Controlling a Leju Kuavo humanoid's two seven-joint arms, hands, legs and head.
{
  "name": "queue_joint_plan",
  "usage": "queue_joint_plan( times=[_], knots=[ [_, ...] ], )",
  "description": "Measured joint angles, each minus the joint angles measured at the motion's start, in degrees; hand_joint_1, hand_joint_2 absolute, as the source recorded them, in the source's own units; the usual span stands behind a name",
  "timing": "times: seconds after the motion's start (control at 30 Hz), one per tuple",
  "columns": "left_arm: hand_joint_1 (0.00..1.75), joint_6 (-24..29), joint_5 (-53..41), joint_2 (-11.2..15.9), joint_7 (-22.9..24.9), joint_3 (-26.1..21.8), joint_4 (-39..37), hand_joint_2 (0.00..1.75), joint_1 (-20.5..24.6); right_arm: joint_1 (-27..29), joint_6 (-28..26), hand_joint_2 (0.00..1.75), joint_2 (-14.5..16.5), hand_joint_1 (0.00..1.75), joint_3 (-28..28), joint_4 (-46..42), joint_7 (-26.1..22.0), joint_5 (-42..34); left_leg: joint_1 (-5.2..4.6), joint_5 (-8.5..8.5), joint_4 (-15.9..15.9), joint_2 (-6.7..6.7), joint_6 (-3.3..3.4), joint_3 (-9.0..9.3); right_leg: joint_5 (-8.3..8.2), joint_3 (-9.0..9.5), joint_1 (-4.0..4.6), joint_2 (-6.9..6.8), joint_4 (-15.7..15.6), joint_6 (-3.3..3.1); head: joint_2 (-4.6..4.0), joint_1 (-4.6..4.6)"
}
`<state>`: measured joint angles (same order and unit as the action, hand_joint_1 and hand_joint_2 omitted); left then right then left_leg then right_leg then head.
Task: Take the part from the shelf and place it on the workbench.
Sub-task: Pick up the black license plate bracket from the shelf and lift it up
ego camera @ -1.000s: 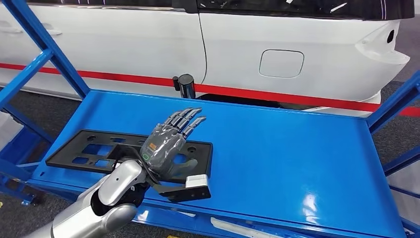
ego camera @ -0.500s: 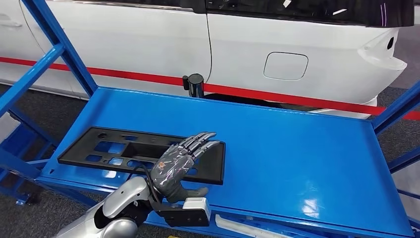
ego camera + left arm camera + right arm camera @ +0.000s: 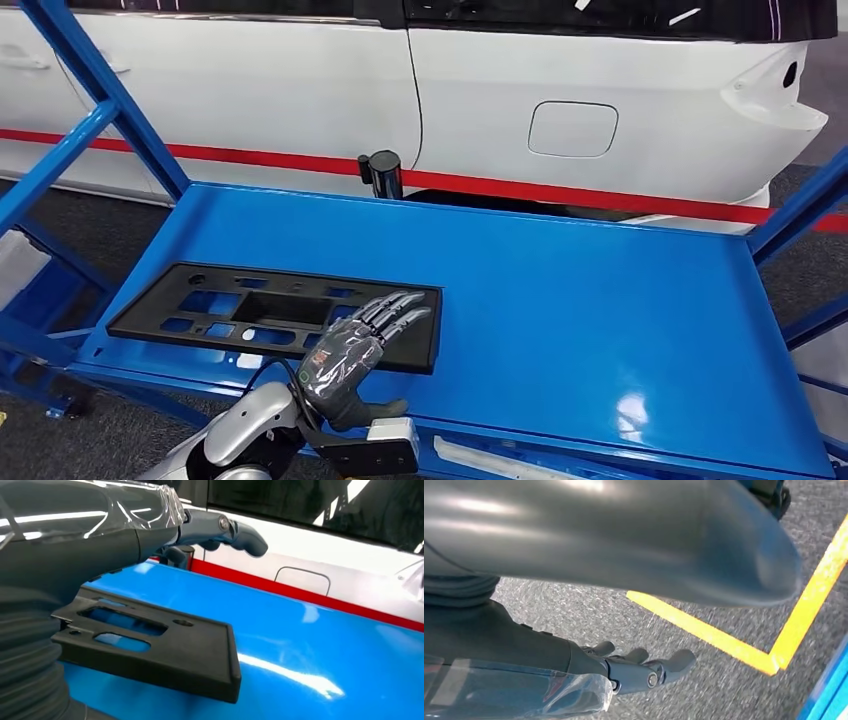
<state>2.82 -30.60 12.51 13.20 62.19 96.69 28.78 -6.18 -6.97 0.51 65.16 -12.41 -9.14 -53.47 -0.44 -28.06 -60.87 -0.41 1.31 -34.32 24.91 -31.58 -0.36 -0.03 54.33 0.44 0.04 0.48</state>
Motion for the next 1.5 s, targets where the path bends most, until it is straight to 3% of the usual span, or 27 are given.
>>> queue_joint_plan(
  times=[0.07,0.1,0.13,0.17,0.23,0.3,0.4,0.47,0.57,0.6,0.63,0.67,0.73,0.8,0.9,0.97,1.0,1.07,1.13,1.17,1.2,1.27,1.3,1.33,1.43,1.5],
  knots=[
    [0.0,0.0,0.0,0.4,0.1,-0.1,0.0,1.75,-0.4,0.0,0.0,0.0,0.0,0.0,0.1,0.0,0.0,0.1,0.39,-3.38,-8.0,0.03,-0.65,-3.65,0.0,-0.04,-0.06,-0.01,0.0,-0.08,0.0,-0.1],
    [0.0,0.1,-0.1,0.6,0.2,-0.1,-0.1,1.75,-0.7,0.1,0.0,0.0,0.0,0.0,0.1,0.0,0.0,0.2,0.55,-3.96,-10.5,0.04,-0.86,-4.85,0.01,-0.04,-0.09,0.0,0.0,-0.08,0.0,-0.11],
    [0.0,0.2,-0.3,0.8,0.3,-0.1,-0.1,1.75,-0.9,0.1,0.0,0.0,0.0,0.0,0.2,0.0,0.0,0.2,0.7,-3.47,-10.8,0.04,-1.0,-5.05,0.01,-0.02,-0.13,0.02,0.0,-0.07,0.0,-0.12],
    [0.0,0.2,-0.7,1.1,0.4,-0.1,-0.2,1.75,-1.1,0.1,0.0,0.0,0.0,0.0,0.3,0.0,-0.1,0.2,0.84,-2.0,-8.7,0.05,-1.1,-4.08,0.03,0.03,-0.18,0.06,0.0,-0.04,0.0,-0.13],
    [0.0,0.4,-2.5,1.4,0.8,-0.3,-0.3,1.75,-1.2,0.1,0.0,0.0,0.0,0.0,0.4,0.0,-0.2,0.2,1.08,1.74,-0.3,0.07,-1.18,-0.05,0.12,0.14,-0.18,0.17,0.1,0.18,0.0,-0.13],
    [0.0,0.5,-5.2,1.6,1.3,-0.5,-0.6,1.75,-1.2,0.0,0.0,0.0,0.0,0.0,0.5,0.0,-0.2,0.1,1.01,3.55,5.5,-0.01,-0.74,2.67,0.17,0.03,0.01,0.27,0.2,0.65,0.0,-0.1],
    [0.0,0.4,-9.5,1.7,2.4,-0.4,-1.7,1.75,-1.2,0.0,0.2,0.0,-0.1,0.0,0.5,0.0,-0.1,0.0,0.68,3.88,6.5,-0.06,0.45,2.93,0.15,-0.22,-0.06,0.32,0.2,1.47,0.0,-0.06],
    [0.0,0.4,-11.4,1.7,3.0,-0.5,-2.6,1.75,-1.0,0.0,0.4,0.0,-0.2,0.0,0.6,0.0,0.0,0.0,0.78,4.13,6.7,0.02,1.15,2.99,1.72,-1.13,-0.22,0.29,2.4,1.97,0.0,0.01],
    [0.0,0.3,-12.7,1.7,3.5,-0.5,-3.7,1.75,-1.0,0.0,0.6,0.0,-0.2,0.0,0.7,0.0,0.1,0.0,0.72,4.13,6.8,0.15,1.73,3.01,6.99,-6.1,-0.26,0.26,13.3,2.34,0.0,0.15],
    [0.0,0.3,-12.9,1.8,3.6,-0.5,-4.1,1.75,-1.0,0.1,0.6,0.0,-0.2,0.0,0.7,0.0,0.1,0.0,0.64,4.11,6.7,0.16,1.77,3.02,7.89,-7.58,-0.27,0.25,16.4,2.37,0.0,0.16],
    [0.0,0.3,-13.0,1.9,3.7,-0.5,-4.5,1.75,-1.1,0.1,0.6,0.0,-0.2,0.0,0.7,0.0,0.1,0.0,0.57,4.1,6.7,0.14,1.78,3.05,7.74,-8.15,-0.26,0.25,17.4,2.34,0.0,0.16],
    [0.0,0.3,-13.1,1.9,3.7,-0.5,-4.7,1.75,-1.1,0.1,0.6,0.0,-0.2,0.0,0.7,0.0,0.1,0.0,0.52,4.09,6.7,0.1,1.78,3.11,6.53,-7.61,-0.26,0.25,16.2,2.22,0.0,0.16],
    [0.0,0.3,-13.1,2.0,3.8,-0.6,-5.2,1.75,-1.1,0.1,0.6,0.0,-0.3,0.0,0.7,0.0,0.1,0.0,0.45,4.02,6.7,0.0,1.74,3.27,2.59,-3.89,-0.19,0.26,8.3,1.71,0.0,0.16],
    [0.0,0.3,-13.1,2.1,3.8,-0.7,-5.5,1.75,-1.1,-0.1,0.6,0.0,-0.4,0.0,0.7,0.0,0.0,0.0,0.23,3.91,6.6,-0.03,1.47,3.22,0.38,-0.75,0.1,0.27,1.7,1.23,0.0,0.16],
    [0.0,0.3,-13.1,2.1,4.0,-1.1,-6.1,1.75,-1.1,-0.1,0.6,0.0,-0.5,0.0,0.8,0.0,0.0,0.0,0.23,3.9,6.7,0.01,0.76,3.09,0.11,-0.22,0.29,0.31,0.2,0.84,0.0,0.15],
    [0.0,0.5,-13.1,2.4,4.2,-1.6,-6.7,1.75,-1.1,-0.1,0.6,0.0,-0.5,0.0,0.8,0.0,-0.2,0.0,0.34,2.81,5.3,0.05,0.13,2.46,-0.15,-0.13,0.03,0.28,-0.1,0.35,0.0,0.08],
    [0.0,0.7,-13.0,2.5,4.3,-1.8,-7.1,1.75,-1.0,-0.1,0.6,0.0,-0.5,0.0,0.8,0.0,-0.2,0.1,0.43,1.38,2.9,0.06,-0.21,1.37,-0.25,-0.08,-0.14,0.25,-0.2,0.1,0.0,0.02],
    [0.0,1.2,-12.8,2.8,4.2,-2.1,-8.3,1.75,-1.0,-0.1,0.6,0.0,-0.5,0.0,0.9,0.0,-0.2,0.2,0.75,-2.29,-5.1,0.08,-0.79,-2.32,-0.27,-0.11,-0.2,0.24,-0.2,-0.13,0.0,-0.09],
    [0.0,2.4,-12.4,2.9,3.9,-2.4,-9.7,1.75,-1.0,-0.1,0.6,0.0,-0.5,0.0,0.9,0.0,-0.2,0.3,0.96,-3.69,-10.6,0.09,-1.15,-5.01,-0.26,-0.1,-0.21,0.25,-0.2,-0.15,0.0,-0.1],
    [0.0,3.3,-12.3,3.0,3.6,-2.7,-10.4,1.75,-0.9,0.0,0.6,0.0,-0.5,0.0,0.9,0.0,-0.2,0.4,1.05,-2.69,-9.8,0.09,-1.22,-4.66,-0.25,-0.04,-0.22,0.28,-0.2,-0.13,0.0,-0.11],
    [0.0,4.1,-12.3,3.0,3.4,-3.0,-11.1,1.75,-0.8,0.0,0.6,0.0,-0.5,0.0,0.9,0.0,-0.2,0.5,1.13,-0.85,-6.6,0.1,-1.25,-3.19,-0.23,0.05,-0.23,0.32,-0.2,-0.09,0.0,-0.12],
    [0.0,5.7,-12.6,3.1,3.1,-3.5,-12.6,1.75,-0.2,-0.1,0.6,0.0,-0.5,0.0,0.9,0.0,-0.2,0.7,1.12,2.8,2.2,0.11,-1.09,1.02,-0.13,0.2,-0.11,0.4,-0.2,0.13,0.0,-0.13],
    [0.0,6.4,-12.9,3.1,3.1,-3.8,-13.4,1.75,0.1,-0.1,0.6,0.0,-0.5,0.0,0.9,0.0,-0.2,0.7,1.06,3.75,5.2,0.1,-0.85,2.39,-0.12,0.17,0.0,0.43,-0.2,0.33,0.0,-0.11],
    [0.0,7.0,-13.1,3.2,3.1,-4.0,-14.1,1.75,0.4,-0.1,0.6,0.0,-0.5,0.0,0.9,0.0,-0.2,0.8,0.94,4.07,6.6,0.07,-0.57,3.05,-0.12,0.1,0.11,0.44,-0.1,0.55,0.0,-0.09],
    [0.0,8.4,-13.8,3.2,3.1,-4.6,-16.3,1.75,1.3,-0.1,0.6,0.0,-0.5,0.0,1.0,0.0,-0.1,1.0,0.82,4.34,7.0,0.02,0.44,3.14,-0.06,0.03,0.03,0.43,0.0,1.35,0.0,-0.05],
    [0.0,8.7,-14.1,3.2,3.2,-4.8,-17.5,1.75,2.1,-0.1,0.6,0.0,-0.5,0.0,1.0,0.0,-0.1,1.1,1.04,4.62,7.3,0.1,1.06,3.29,2.08,-1.17,-0.08,0.38,3.0,1.86,0.0,0.04]
  ],
)
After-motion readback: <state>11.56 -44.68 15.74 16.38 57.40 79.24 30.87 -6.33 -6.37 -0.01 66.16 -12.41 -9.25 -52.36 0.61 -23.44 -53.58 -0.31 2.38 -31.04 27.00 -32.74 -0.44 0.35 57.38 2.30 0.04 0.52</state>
